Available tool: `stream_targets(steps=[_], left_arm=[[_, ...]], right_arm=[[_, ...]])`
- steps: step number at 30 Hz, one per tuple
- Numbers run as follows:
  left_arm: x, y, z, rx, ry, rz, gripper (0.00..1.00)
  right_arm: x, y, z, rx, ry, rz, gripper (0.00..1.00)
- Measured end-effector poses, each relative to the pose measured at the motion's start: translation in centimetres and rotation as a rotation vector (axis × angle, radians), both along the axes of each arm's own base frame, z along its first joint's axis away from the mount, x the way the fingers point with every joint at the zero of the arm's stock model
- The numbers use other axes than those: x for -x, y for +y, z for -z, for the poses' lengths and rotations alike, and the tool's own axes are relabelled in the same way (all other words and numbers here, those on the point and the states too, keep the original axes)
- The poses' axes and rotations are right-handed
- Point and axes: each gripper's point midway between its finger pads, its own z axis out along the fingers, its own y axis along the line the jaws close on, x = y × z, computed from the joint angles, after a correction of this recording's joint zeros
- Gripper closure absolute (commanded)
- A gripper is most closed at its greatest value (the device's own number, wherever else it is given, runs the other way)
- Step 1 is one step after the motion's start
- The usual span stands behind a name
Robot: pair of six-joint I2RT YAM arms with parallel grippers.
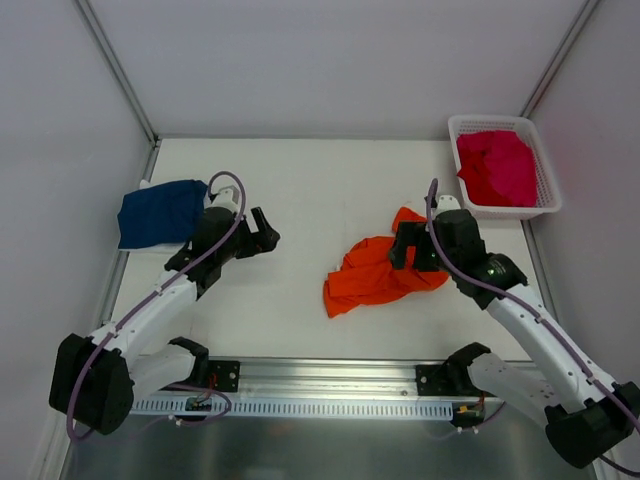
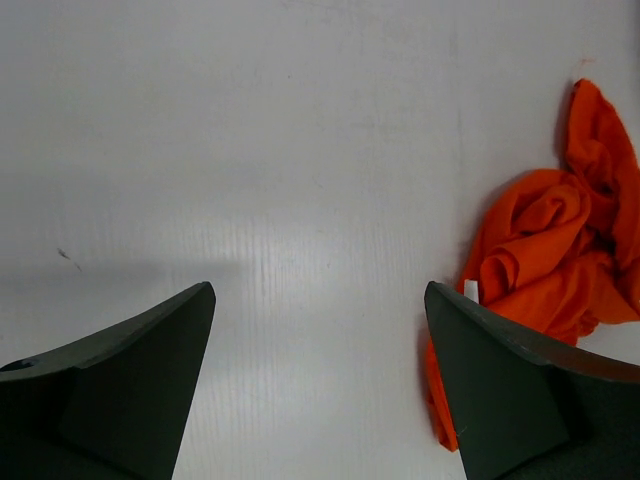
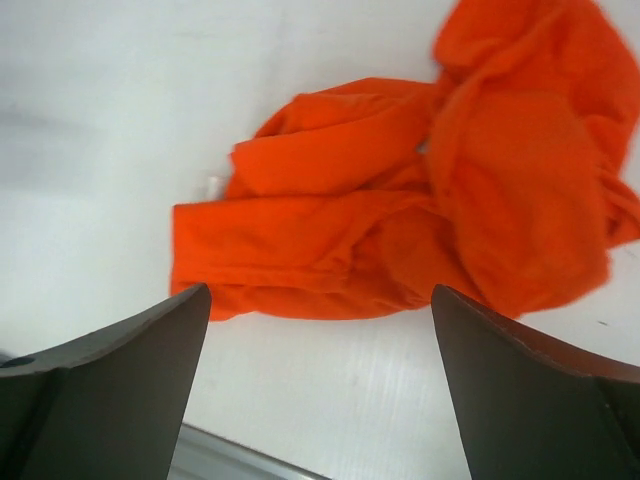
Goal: Fold and stack the t-shirts
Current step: Move the tshirt to the center of the board
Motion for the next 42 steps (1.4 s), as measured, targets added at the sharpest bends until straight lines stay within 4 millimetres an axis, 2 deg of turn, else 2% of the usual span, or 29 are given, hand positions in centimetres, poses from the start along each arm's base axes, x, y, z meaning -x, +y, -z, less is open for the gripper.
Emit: stream_targets(steps=[2,3,6,8,10,13,15,17,23,25,27,30,35,37,42], left_arm=[[0.5,-0.7,1.5,-0.026,0.04,0.008,0.14],[0.8,-1.3,2.3,-0.037,0.063,0.019,0.14],[1.5,-2.2,4.7,-0.069,0.131,0.03,0.14],[1.9,-2.4,5.8,-0.083,0.162,0.024,0.14],[2.1,-2.4,6.4,-0.093,0.177,0.017,0.14],[2.4,-2.7,6.8,-0.093,0.185,0.02,0.14],[2.4,-2.9,6.9,-0.09,0.181,0.023,0.14],[2.6,-2.7,7.3,-0.093,0.182,0.019,0.14],[2.9,-2.2,8.0,-0.111,0.19,0.005,0.14],[2.9,-2.2,8.0,-0.11,0.188,0.005,0.14],[2.9,-2.2,8.0,-0.11,0.188,0.004,0.14],[2.9,-2.2,8.0,-0.11,0.188,0.004,0.14],[3.2,-1.9,8.5,-0.113,0.191,0.002,0.14],[3.5,-1.6,8.6,-0.117,0.19,-0.002,0.14],[3.7,-1.2,7.9,-0.11,0.158,-0.014,0.13]], right_arm=[[0.8,1.7,0.3,-0.031,-0.008,-0.057,0.06],[1.2,2.3,1.0,-0.036,0.005,-0.077,0.07],[2.1,3.4,4.4,-0.024,0.097,-0.113,0.1],[2.4,4.3,7.3,-0.002,0.174,-0.134,0.11],[3.0,5.5,10.1,0.026,0.247,-0.166,0.11],[3.6,7.5,12.2,0.051,0.298,-0.224,0.11],[4.0,8.8,12.7,0.063,0.312,-0.261,0.11],[3.9,10.6,11.9,0.055,0.294,-0.3,0.11],[2.9,16.3,6.3,-0.027,0.159,-0.404,0.11],[3.0,17.3,5.8,-0.035,0.146,-0.424,0.11],[3.0,18.0,6.6,-0.022,0.161,-0.433,0.11],[2.8,18.0,9.8,0.044,0.221,-0.417,0.12],[2.9,17.1,14.7,0.148,0.316,-0.384,0.24],[2.6,16.8,15.3,0.172,0.317,-0.371,0.31],[1.5,16.7,14.9,0.201,0.289,-0.333,0.47]])
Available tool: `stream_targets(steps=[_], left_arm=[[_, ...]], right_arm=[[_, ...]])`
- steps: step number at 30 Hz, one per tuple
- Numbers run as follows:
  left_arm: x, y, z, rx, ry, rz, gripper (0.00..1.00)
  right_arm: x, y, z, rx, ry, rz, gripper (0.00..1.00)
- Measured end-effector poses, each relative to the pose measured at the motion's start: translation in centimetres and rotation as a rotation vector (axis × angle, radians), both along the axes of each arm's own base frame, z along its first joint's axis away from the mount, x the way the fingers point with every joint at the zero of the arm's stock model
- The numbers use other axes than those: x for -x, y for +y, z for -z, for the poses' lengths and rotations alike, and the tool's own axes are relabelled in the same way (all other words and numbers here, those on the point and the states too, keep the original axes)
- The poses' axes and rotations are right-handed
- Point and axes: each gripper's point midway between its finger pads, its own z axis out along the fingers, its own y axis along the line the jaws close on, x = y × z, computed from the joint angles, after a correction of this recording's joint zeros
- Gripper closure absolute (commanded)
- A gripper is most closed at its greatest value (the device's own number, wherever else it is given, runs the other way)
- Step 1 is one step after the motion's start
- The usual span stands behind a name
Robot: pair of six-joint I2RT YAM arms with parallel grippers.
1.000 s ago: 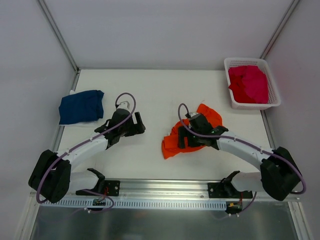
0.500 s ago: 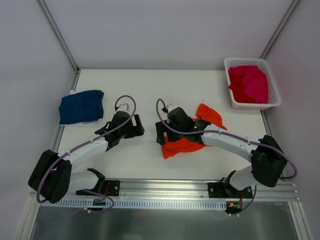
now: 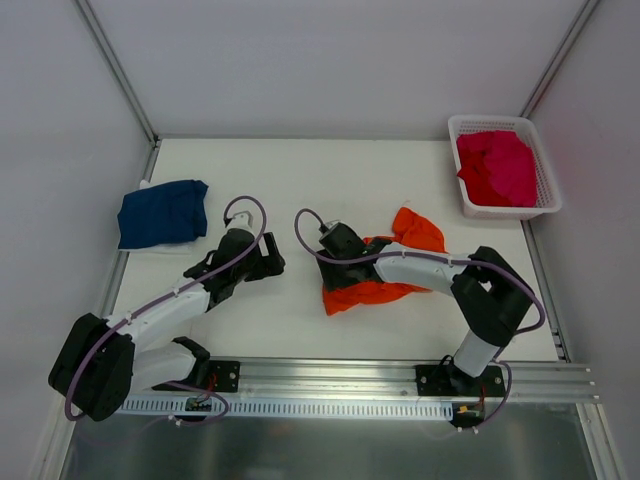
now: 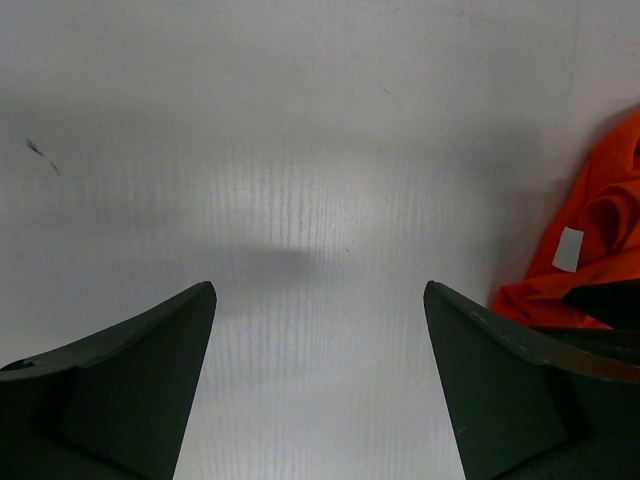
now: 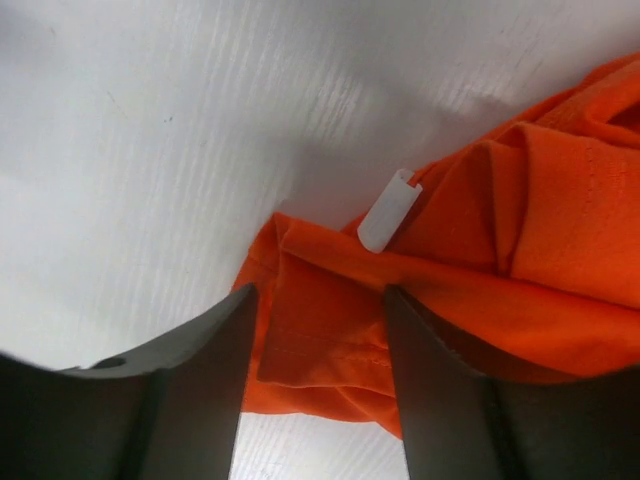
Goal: Fold and stack the t-shirts
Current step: Move the tshirt to the center of the board, then flatten the tshirt out
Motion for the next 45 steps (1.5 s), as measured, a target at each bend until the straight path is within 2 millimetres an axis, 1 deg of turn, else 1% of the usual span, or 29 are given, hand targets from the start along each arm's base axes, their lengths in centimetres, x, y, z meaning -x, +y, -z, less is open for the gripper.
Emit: stream_targets(steps=[1,5,7,8,9,11,12,15,17,18,20,21,22,24,26,27,28,29,30,31,32,33,34,36,37,38,40,42,45], left_arm=[[0.0,0.0,-0.1,0.002,-0.006,0.001,0.13],[0.1,0.1,-0.2,0.0,-0.01,0.003,0.13],[0.1,0.1,-0.2,0.001,-0.01,0.004,0.13],[0.1,0.1,-0.1,0.001,-0.01,0.004,0.13],[0.1,0.1,-0.1,0.0,-0.009,0.004,0.14],[0.1,0.1,0.0,0.0,-0.007,0.004,0.13],[0.1,0.1,0.0,-0.001,-0.006,0.004,0.14],[0.2,0.1,0.2,-0.001,-0.004,0.004,0.13],[0.3,0.2,0.4,-0.003,-0.001,0.005,0.14],[0.3,0.1,0.4,-0.002,-0.001,0.005,0.14],[0.3,0.0,0.4,0.002,-0.001,0.008,0.14],[0.3,0.0,0.4,0.004,0.001,0.008,0.14],[0.3,0.0,0.5,0.005,0.004,0.008,0.14],[0.3,-0.2,0.6,0.015,0.008,0.007,0.14],[0.3,-0.4,0.7,0.03,0.009,0.009,0.13],[0.3,-0.5,0.7,0.033,0.01,0.007,0.14],[0.4,-0.5,0.8,0.039,0.012,0.007,0.14],[0.4,-0.5,1.0,0.042,0.015,0.004,0.14],[0.4,-0.6,1.1,0.047,0.018,0.002,0.13],[0.5,-0.6,1.1,0.049,0.02,0.001,0.14],[0.5,-0.6,1.2,0.05,0.021,0.0,0.14],[0.5,-0.6,1.3,0.05,0.021,0.0,0.14],[0.6,-0.6,1.3,0.05,0.022,-0.001,0.14],[0.6,-0.6,1.3,0.051,0.023,-0.001,0.14],[0.6,-0.5,1.4,0.05,0.023,-0.001,0.14],[0.6,-0.5,1.4,0.051,0.023,-0.001,0.14],[0.6,-0.5,1.4,0.051,0.023,-0.001,0.14],[0.6,-0.5,1.4,0.051,0.023,-0.001,0.14],[0.6,-0.5,1.4,0.051,0.023,-0.001,0.14]], right_arm=[[-0.1,-0.1,0.0,0.006,-0.003,0.003,0.5],[-0.4,-0.6,-0.3,0.04,-0.021,0.016,0.52],[-0.5,-0.8,-0.6,0.054,-0.029,0.016,0.6],[-0.6,-0.9,-0.7,0.06,-0.036,0.016,0.65],[-0.6,-1.0,-0.9,0.066,-0.042,0.014,0.79],[-0.7,-1.2,-1.3,0.071,-0.054,0.014,0.94],[-0.7,-1.3,-1.6,0.075,-0.059,0.015,0.99],[-0.9,-1.4,-2.6,0.086,-0.076,0.008,0.99],[-1.3,-1.1,-4.0,0.092,-0.096,-0.008,0.99],[-1.7,-0.7,-5.2,0.088,-0.111,-0.021,0.99],[-2.7,0.4,-8.3,0.069,-0.148,-0.052,0.99],[-3.4,1.3,-10.6,0.042,-0.18,-0.068,0.99],[-4.1,2.3,-13.4,0.006,-0.218,-0.087,0.99],[-5.3,4.1,-20.1,-0.081,-0.307,-0.121,0.99],[-5.7,5.0,-28.1,-0.177,-0.404,-0.153,1.0],[-6.1,5.5,-32.7,-0.249,-0.479,-0.158,0.99],[-6.0,5.6,-37.1,-0.317,-0.55,-0.164,0.99],[-5.7,5.0,-41.1,-0.371,-0.615,-0.167,0.99],[-5.4,4.5,-44.2,-0.423,-0.674,-0.164,0.99],[-4.7,3.5,-47.1,-0.471,-0.735,-0.161,1.0],[-4.0,2.1,-49.3,-0.5,-0.782,-0.154,1.0],[-3.1,0.4,-50.6,-0.514,-0.814,-0.146,1.0],[-2.3,-1.4,-51.0,-0.507,-0.826,-0.137,1.0],[-1.3,-5.1,-51.1,-0.477,-0.844,-0.095,0.99],[-1.1,-7.2,-50.6,-0.446,-0.852,-0.055,1.0],[-1.0,-8.6,-49.9,-0.412,-0.85,-0.023,0.99],[-0.9,-11.7,-47.3,-0.318,-0.843,0.06,1.0],[-0.9,-13.6,-44.3,-0.224,-0.815,0.11,0.99],[-1.3,-16.4,-38.4,-0.047,-0.761,0.212,0.99]])
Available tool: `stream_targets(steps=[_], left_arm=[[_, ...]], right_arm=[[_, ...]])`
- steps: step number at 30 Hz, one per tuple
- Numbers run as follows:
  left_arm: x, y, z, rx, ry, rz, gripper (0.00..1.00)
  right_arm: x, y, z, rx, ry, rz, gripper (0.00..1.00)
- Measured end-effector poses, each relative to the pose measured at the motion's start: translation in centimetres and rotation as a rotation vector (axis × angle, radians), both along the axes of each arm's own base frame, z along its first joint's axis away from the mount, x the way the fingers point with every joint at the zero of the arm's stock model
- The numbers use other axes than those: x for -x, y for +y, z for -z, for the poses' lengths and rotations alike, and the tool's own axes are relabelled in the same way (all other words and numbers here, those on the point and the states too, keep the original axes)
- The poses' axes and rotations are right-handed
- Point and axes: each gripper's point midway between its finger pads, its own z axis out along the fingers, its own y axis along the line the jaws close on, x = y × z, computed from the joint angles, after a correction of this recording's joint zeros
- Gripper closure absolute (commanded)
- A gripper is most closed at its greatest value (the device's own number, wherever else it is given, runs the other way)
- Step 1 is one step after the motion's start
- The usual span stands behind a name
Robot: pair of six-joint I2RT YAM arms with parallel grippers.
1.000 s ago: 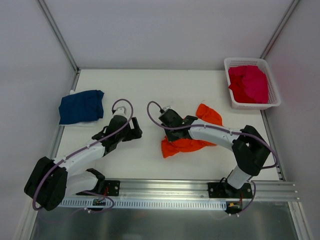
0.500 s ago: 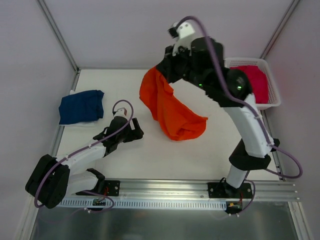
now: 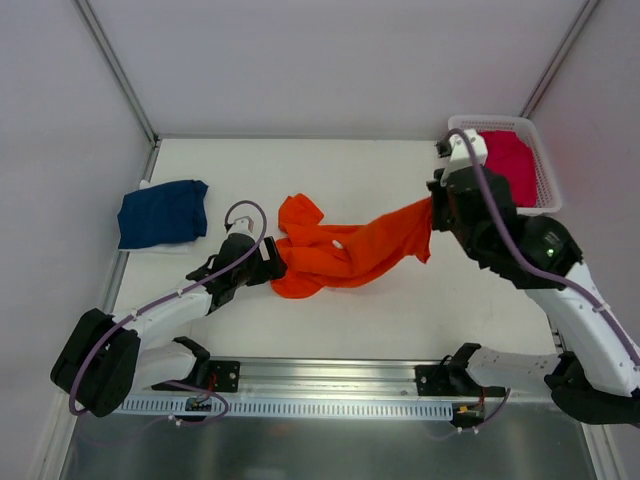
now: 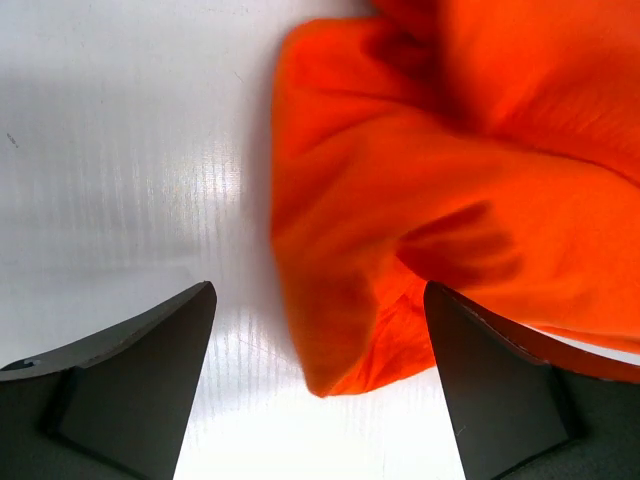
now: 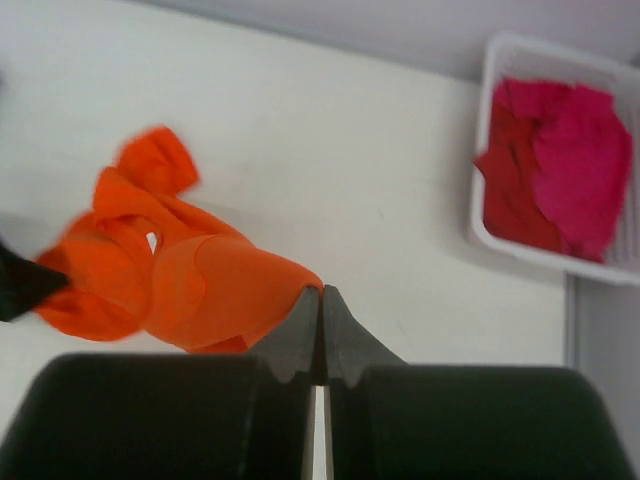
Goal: Fold and stack the t-shirts
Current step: Flatten the tshirt out
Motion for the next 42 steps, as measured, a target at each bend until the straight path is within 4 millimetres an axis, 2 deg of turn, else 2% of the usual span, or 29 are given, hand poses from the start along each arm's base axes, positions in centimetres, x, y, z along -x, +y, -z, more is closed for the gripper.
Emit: stream_targets(steps=[3,5,6,7,8,9,12,14,16,18,24,30,35,42], left_arm=[[0.0,0.0,0.0,0.0,0.0,0.0,0.14],[0.0,0.0,0.0,0.0,0.001,0.0,0.14],[0.0,0.0,0.0,0.0,0.001,0.001,0.14],[0.0,0.0,0.0,0.0,0.001,0.001,0.14],[0.0,0.0,0.0,0.0,0.001,0.0,0.13],[0.0,0.0,0.0,0.0,0.0,0.001,0.13],[0.0,0.1,-0.1,-0.005,0.0,0.0,0.13],[-0.2,0.2,-0.4,-0.011,-0.006,-0.007,0.13],[-0.6,0.3,-1.0,-0.02,-0.017,-0.02,0.13],[-1.2,0.4,-1.6,-0.024,-0.037,-0.037,0.13],[-2.0,1.5,-2.5,-0.053,-0.079,-0.097,0.11],[-1.7,2.8,-3.8,-0.055,-0.139,-0.143,0.1],[-1.5,3.2,-3.7,-0.062,-0.143,-0.152,0.1],[-0.9,3.5,-2.2,-0.087,-0.103,-0.151,0.1]], right_arm=[[-0.1,-2.2,6.1,0.111,0.098,0.124,0.99],[0.5,-3.9,9.6,0.16,0.17,0.199,0.87],[0.9,-4.5,10.8,0.172,0.196,0.228,0.72],[1.3,-5.2,11.9,0.177,0.221,0.257,0.26],[1.8,-5.7,13.0,0.176,0.24,0.284,0.09],[2.2,-6.1,13.9,0.178,0.254,0.298,0.02],[2.6,-6.4,16.2,0.197,0.287,0.307,0.01],[2.0,-5.0,17.6,0.18,0.298,0.27,0.01],[0.8,-2.5,18.9,0.143,0.305,0.197,0.0],[-0.9,1.0,20.0,0.098,0.324,0.099,0.0],[-7.8,10.3,22.7,0.014,0.387,-0.104,0.01],[-12.9,17.4,26.4,-0.01,0.441,-0.232,0.02],[-14.4,20.8,29.8,-0.03,0.504,-0.306,0.03],[-15.6,24.4,33.1,-0.069,0.566,-0.393,0.04]])
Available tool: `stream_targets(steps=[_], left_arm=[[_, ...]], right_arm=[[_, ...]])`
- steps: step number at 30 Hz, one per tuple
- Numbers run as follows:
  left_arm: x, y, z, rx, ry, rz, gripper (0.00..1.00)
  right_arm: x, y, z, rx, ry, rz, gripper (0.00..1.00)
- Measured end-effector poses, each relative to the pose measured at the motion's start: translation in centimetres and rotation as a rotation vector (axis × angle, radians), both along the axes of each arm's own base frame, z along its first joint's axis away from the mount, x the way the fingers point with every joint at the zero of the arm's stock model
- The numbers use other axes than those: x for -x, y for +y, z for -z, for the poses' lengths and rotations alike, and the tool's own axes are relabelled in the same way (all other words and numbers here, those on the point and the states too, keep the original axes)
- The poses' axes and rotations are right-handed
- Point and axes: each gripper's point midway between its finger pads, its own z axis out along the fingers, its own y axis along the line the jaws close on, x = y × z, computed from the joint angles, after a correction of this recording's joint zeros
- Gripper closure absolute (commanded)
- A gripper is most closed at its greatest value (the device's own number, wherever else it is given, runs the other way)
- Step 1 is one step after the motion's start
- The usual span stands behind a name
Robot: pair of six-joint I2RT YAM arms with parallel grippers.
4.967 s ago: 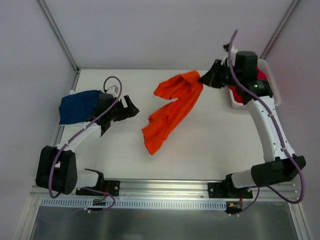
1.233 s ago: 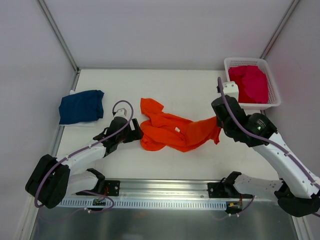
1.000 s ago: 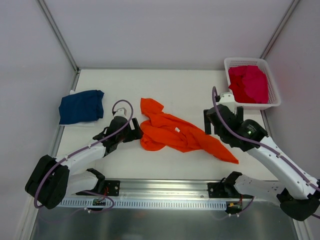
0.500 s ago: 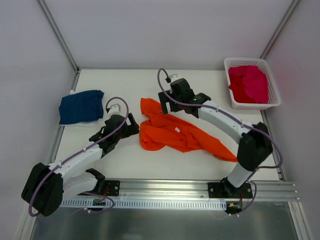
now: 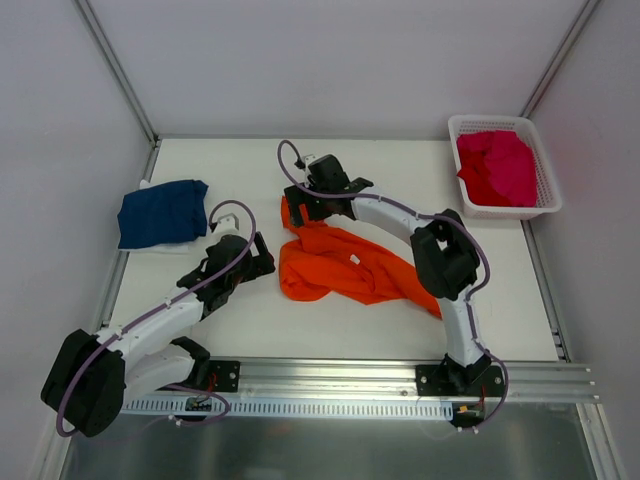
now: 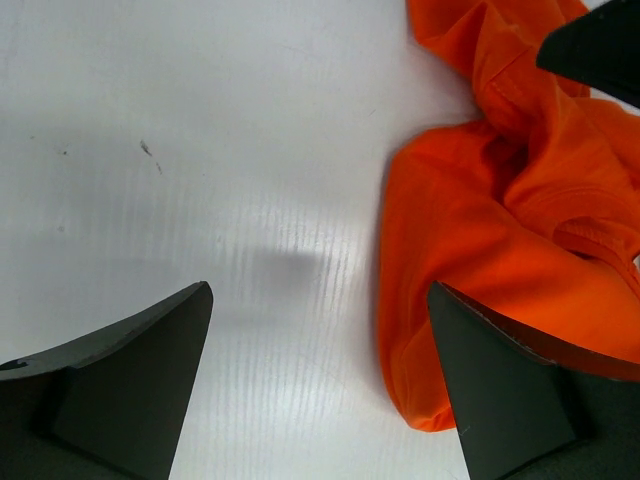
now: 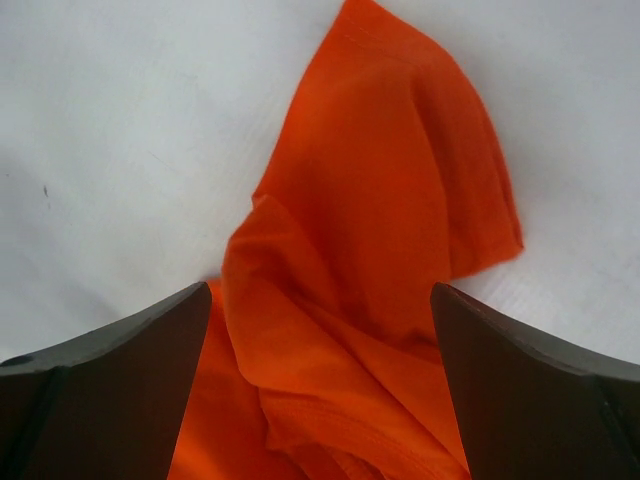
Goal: Fold and stack the t-shirts
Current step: Flatten the tshirt out
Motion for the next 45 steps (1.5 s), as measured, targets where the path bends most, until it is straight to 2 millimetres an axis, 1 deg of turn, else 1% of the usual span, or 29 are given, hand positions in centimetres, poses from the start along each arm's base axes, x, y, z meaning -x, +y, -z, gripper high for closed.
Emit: stream_targets(steps=[3,8,11,12,13,14,18,19,20,21,22,23,27,29,31,33,34,35,37,38,40,41,43,44,45], left_arm=[[0.3,0.2,0.7,-0.009,0.018,-0.001,0.1],[0.5,0.3,1.3,-0.021,0.038,-0.001,0.1],[0.6,0.3,1.4,-0.021,0.04,-0.001,0.1],[0.6,0.3,1.4,-0.022,0.04,-0.001,0.1],[0.6,0.3,1.4,-0.022,0.04,-0.001,0.1],[0.6,0.3,1.4,-0.022,0.04,-0.002,0.1],[0.7,0.4,1.7,-0.022,0.044,-0.002,0.1],[0.8,0.4,1.8,-0.023,0.046,-0.002,0.1],[0.8,0.4,1.8,-0.023,0.047,-0.001,0.1],[0.8,0.4,1.9,-0.023,0.048,-0.001,0.1],[0.8,0.4,1.9,-0.023,0.048,-0.001,0.1],[0.8,0.4,1.8,-0.022,0.047,-0.001,0.1],[0.7,0.3,1.4,-0.013,0.034,0.003,0.1],[0.7,0.2,1.2,-0.007,0.028,0.006,0.1],[0.6,0.1,1.2,-0.003,0.027,0.009,0.1],[0.7,-0.1,1.2,0.004,0.029,0.018,0.1],[0.7,-0.2,1.3,0.006,0.032,0.022,0.11],[0.7,-0.3,1.4,0.007,0.038,0.026,0.1],[0.8,-0.4,1.7,0.004,0.048,0.029,0.1],[0.8,-0.4,1.9,0.003,0.056,0.032,0.11],[0.8,-0.6,2.1,0.004,0.068,0.041,0.11],[0.9,-0.7,2.4,0.002,0.077,0.044,0.11],[0.8,-1.0,2.6,0.004,0.092,0.054,0.11],[0.7,-1.3,2.7,0.008,0.1,0.062,0.12],[0.5,-1.6,2.7,0.013,0.102,0.069,0.12]], right_arm=[[-0.5,1.5,0.7,-0.031,0.017,-0.03,0.04],[-1.3,3.7,0.9,-0.089,0.037,-0.063,0.06],[-1.6,4.5,1.4,-0.107,0.049,-0.073,0.1],[-1.6,4.6,1.6,-0.11,0.054,-0.076,0.14],[-1.7,4.8,1.9,-0.111,0.061,-0.076,0.21],[-1.7,4.9,2.4,-0.109,0.066,-0.077,0.24],[-1.5,4.8,4.3,-0.09,0.101,-0.072,0.44],[-1.4,4.7,4.8,-0.082,0.108,-0.071,0.55],[-1.3,4.6,5.2,-0.076,0.115,-0.072,0.62],[-1.4,4.6,5.2,-0.073,0.113,-0.071,0.71],[-1.4,4.5,5.3,-0.067,0.114,-0.07,0.89],[-1.3,4.3,5.4,-0.056,0.113,-0.07,0.99],[-1.4,3.5,6.0,-0.016,0.103,-0.051,1.0],[-1.5,3.0,5.9,0.005,0.084,-0.044,1.0],[-1.3,1.9,5.3,0.042,0.063,-0.037,0.99],[-1.0,0.6,3.7,0.077,0.032,-0.027,0.99],[-0.9,-0.1,2.2,0.091,0.006,-0.021,0.99],[-0.9,-0.9,0.2,0.101,-0.031,-0.012,0.99],[-0.8,-2.5,-5.4,0.1,-0.128,0.011,1.0],[-0.5,-3.5,-8.7,0.089,-0.187,0.025,0.99],[0.5,-5.7,-16.2,0.041,-0.318,0.065,0.99],[1.2,-6.9,-19.1,0.02,-0.37,0.085,0.99],[3.4,-10.2,-25.6,-0.036,-0.491,0.146,1.0],[4.6,-12.0,-27.9,-0.055,-0.537,0.18,0.99],[6.0,-14.1,-29.6,-0.067,-0.58,0.222,0.99]])
